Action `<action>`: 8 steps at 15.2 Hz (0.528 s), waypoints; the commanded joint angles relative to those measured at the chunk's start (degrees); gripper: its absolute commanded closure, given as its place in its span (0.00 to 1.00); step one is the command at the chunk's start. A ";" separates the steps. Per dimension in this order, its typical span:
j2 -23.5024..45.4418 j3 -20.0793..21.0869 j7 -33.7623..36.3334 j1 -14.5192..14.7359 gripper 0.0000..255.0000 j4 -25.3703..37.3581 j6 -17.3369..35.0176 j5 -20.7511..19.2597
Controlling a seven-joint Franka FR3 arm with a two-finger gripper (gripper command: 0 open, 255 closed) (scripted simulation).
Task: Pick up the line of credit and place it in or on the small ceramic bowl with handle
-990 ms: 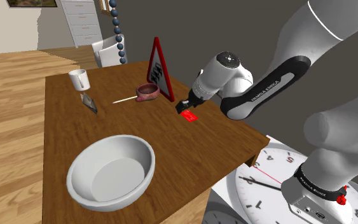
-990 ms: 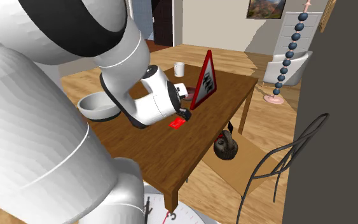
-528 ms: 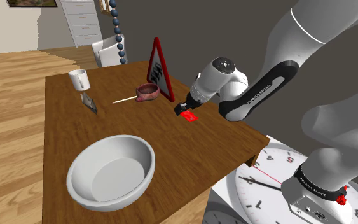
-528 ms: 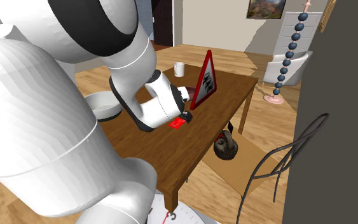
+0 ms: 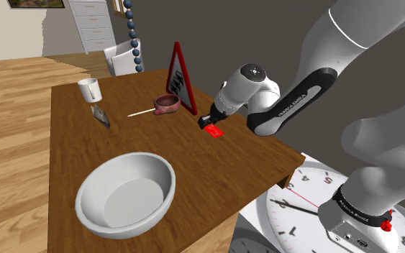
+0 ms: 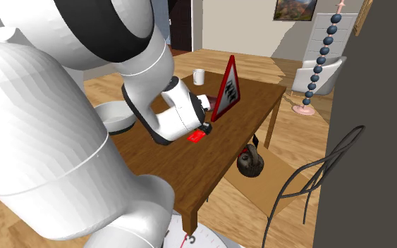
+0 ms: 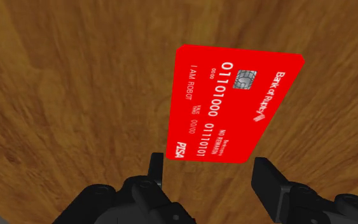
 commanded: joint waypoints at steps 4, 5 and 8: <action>-0.07 0.91 0.00 -0.90 1.00 -0.35 -0.22 0.01; -0.37 1.92 0.12 -1.94 1.00 -0.60 0.31 0.06; 0.88 -8.15 -0.43 8.41 1.00 -0.32 -2.21 -0.09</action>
